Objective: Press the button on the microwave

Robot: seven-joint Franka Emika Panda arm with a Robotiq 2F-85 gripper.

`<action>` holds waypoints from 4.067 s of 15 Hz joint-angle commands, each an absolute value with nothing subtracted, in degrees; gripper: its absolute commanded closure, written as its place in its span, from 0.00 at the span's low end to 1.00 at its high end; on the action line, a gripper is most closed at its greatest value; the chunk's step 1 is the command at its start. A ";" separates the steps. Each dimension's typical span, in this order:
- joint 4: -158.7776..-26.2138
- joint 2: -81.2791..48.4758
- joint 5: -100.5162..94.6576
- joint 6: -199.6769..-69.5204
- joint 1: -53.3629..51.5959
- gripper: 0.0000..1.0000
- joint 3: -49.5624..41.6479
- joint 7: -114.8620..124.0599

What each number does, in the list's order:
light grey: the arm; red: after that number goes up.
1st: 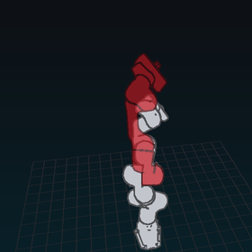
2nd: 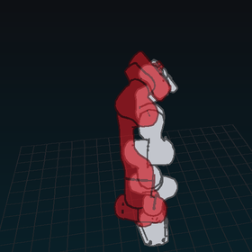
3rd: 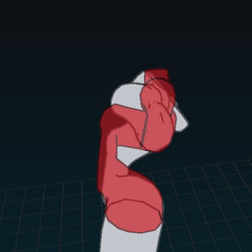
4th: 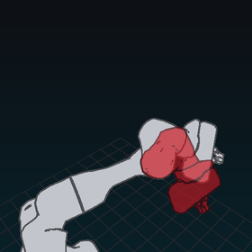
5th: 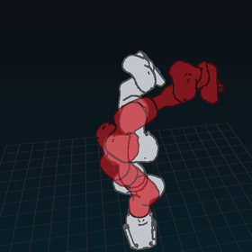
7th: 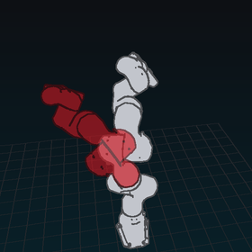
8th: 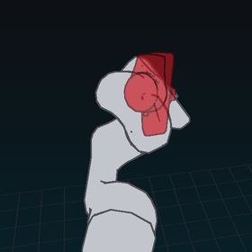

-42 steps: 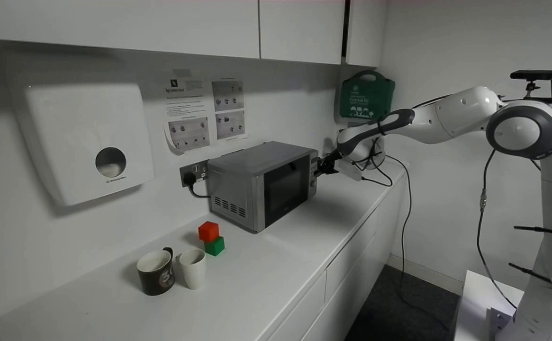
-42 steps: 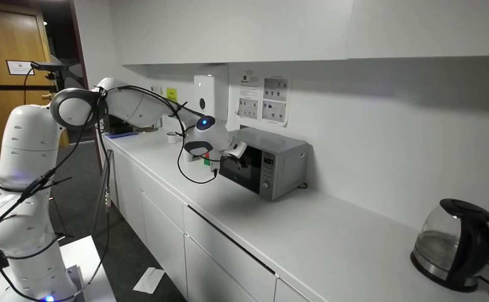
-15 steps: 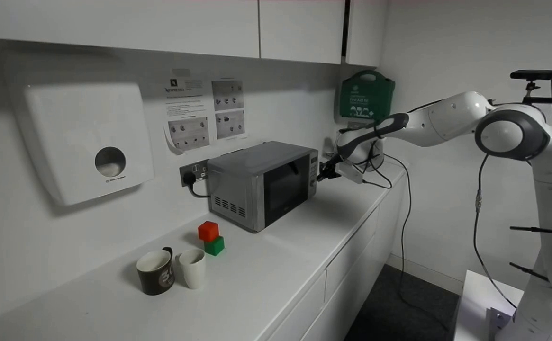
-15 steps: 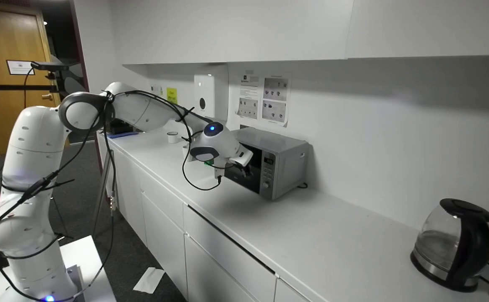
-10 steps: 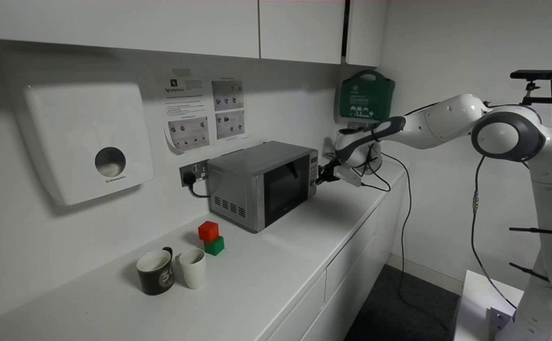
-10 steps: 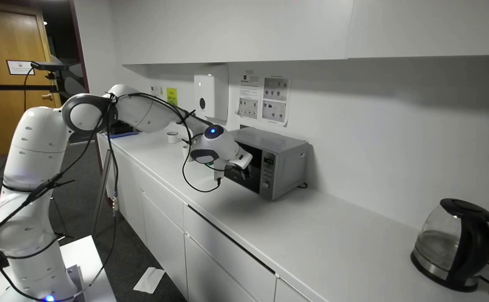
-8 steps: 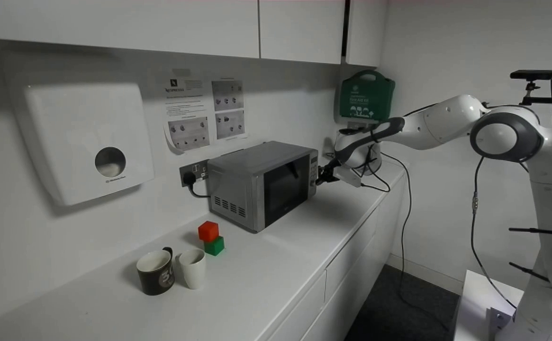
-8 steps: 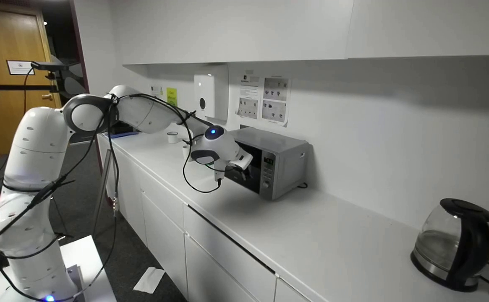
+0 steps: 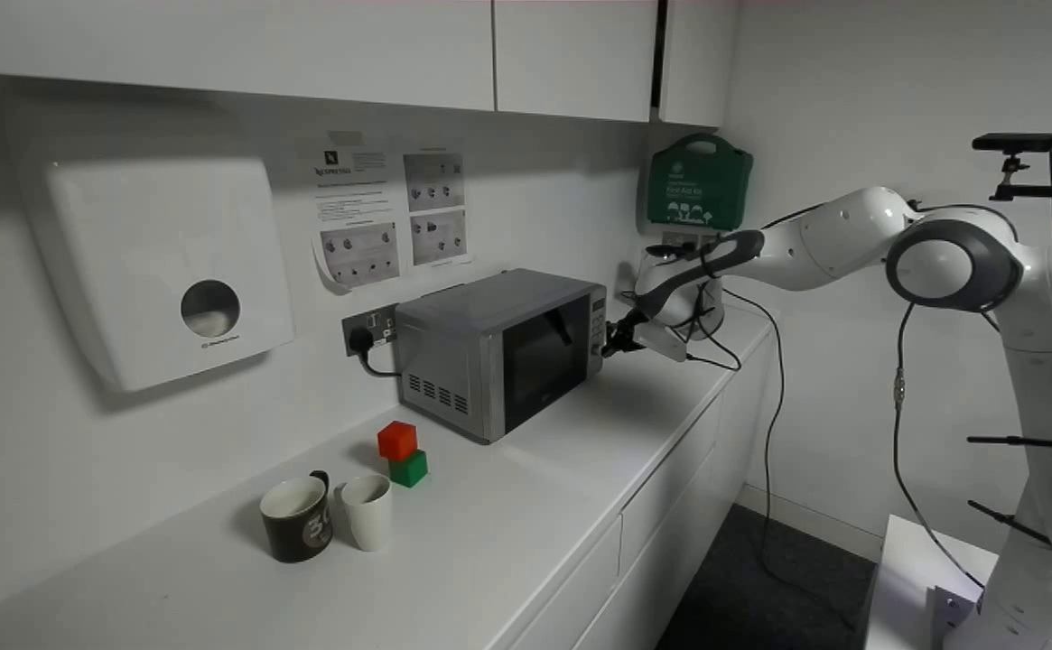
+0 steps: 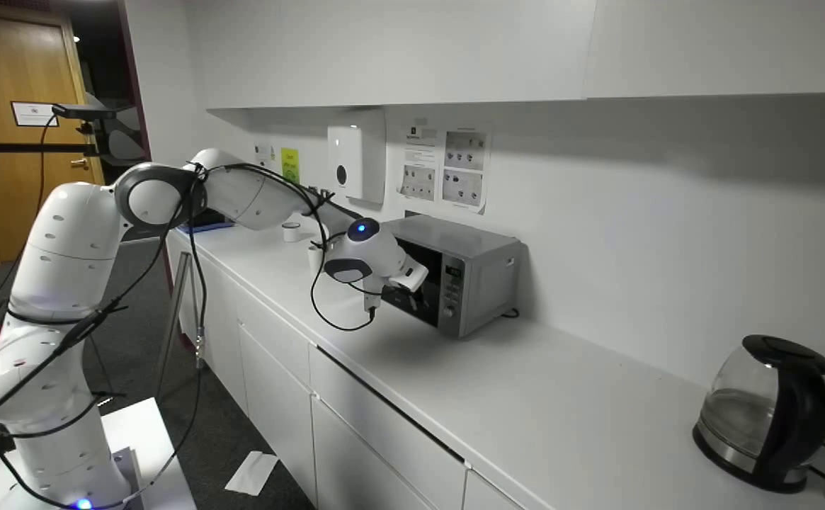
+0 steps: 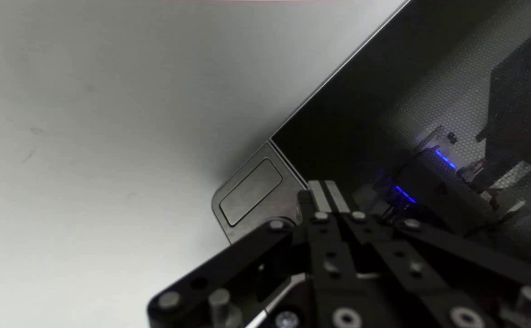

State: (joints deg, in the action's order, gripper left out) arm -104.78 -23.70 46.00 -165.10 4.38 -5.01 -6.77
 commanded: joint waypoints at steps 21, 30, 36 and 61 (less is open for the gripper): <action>-91.56 -31.14 47.09 -168.43 6.02 1.00 -5.63 -6.94; -91.03 -31.73 46.95 -167.88 6.42 1.00 -5.62 -6.86; -99.47 -25.41 45.88 -167.37 6.24 1.00 -6.03 -10.39; -129.17 0.27 39.40 -155.58 12.06 1.00 -10.10 -42.94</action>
